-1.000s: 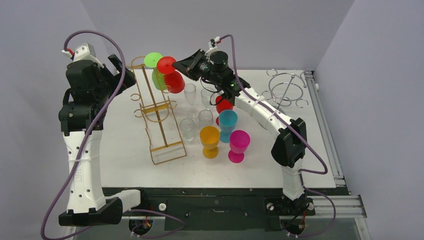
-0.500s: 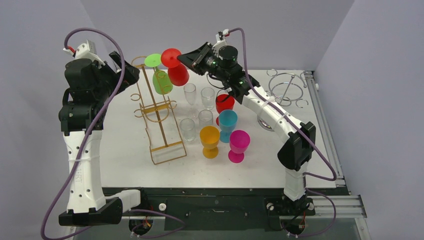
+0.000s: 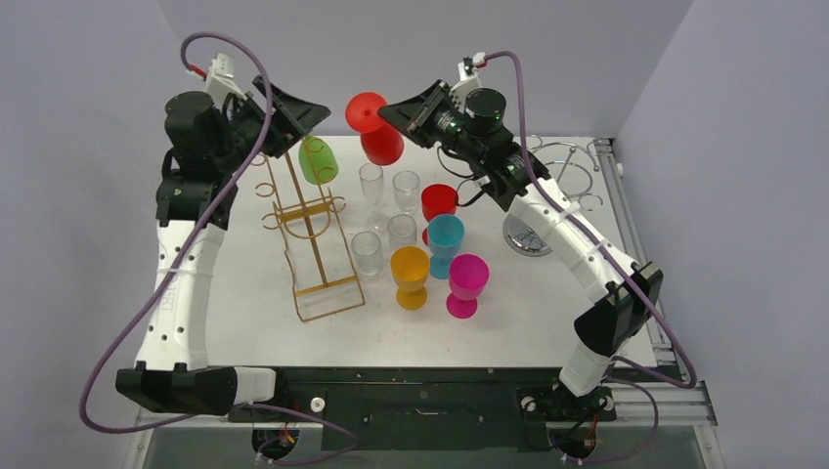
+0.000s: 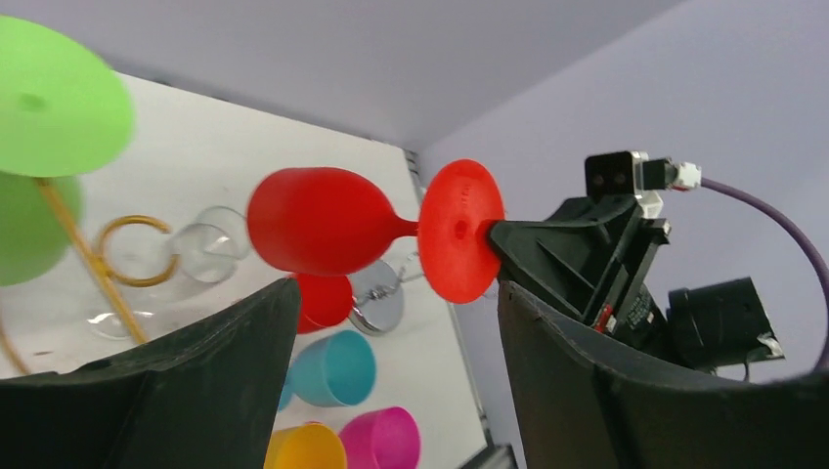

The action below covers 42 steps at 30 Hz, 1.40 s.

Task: Take the wine glass off the wine glass rack
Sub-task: Place the wine glass at the center of the board.

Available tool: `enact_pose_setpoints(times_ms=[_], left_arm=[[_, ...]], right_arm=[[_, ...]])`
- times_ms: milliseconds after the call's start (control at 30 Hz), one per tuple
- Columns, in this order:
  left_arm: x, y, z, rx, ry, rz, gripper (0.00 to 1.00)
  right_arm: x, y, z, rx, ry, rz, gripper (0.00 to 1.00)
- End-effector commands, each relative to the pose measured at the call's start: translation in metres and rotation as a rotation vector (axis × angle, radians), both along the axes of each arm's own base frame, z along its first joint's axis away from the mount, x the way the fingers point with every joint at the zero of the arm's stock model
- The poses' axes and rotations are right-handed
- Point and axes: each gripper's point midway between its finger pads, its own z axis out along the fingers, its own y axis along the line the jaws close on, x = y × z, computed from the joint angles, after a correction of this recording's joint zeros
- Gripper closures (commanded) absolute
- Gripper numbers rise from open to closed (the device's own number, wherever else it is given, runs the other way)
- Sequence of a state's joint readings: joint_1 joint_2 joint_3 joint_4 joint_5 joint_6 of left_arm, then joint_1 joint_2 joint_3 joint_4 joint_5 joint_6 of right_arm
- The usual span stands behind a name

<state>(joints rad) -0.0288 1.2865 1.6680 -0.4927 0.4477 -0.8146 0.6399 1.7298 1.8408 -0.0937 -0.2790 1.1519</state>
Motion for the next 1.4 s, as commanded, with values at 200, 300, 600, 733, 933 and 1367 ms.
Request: enact_pose_setpoints(times_ms=[200,300,600,733,933,1367], left_arm=[[-0.006,-0.089,0.042,-0.192,-0.114,-0.332,0.42],[-0.003,-0.099,0.038,-0.217,-0.092,-0.362,0.46],[-0.008,-0.116,0.036,-0.26,-0.077,-0.433,0.53],[-0.014,-0.121,0.039,-0.288,-0.079,-0.48,0.54],[-0.02,-0.127,0.041,-0.324,-0.077,-0.534,0.61],[-0.032,-0.143,0.039,-0.362,-0.043,-0.626,0.82]], right_arm=[[-0.033,-0.039,0.03,-0.02,-0.103,-0.029,1.0],[-0.039,-0.046,0.033,-0.016,-0.113,-0.035,1.0],[-0.045,-0.061,0.044,-0.008,-0.133,-0.048,1.0],[-0.049,-0.064,0.048,-0.004,-0.142,-0.042,1.0],[-0.055,-0.065,0.057,0.007,-0.167,-0.006,1.0],[-0.07,-0.072,0.067,-0.004,-0.208,0.033,1.0]])
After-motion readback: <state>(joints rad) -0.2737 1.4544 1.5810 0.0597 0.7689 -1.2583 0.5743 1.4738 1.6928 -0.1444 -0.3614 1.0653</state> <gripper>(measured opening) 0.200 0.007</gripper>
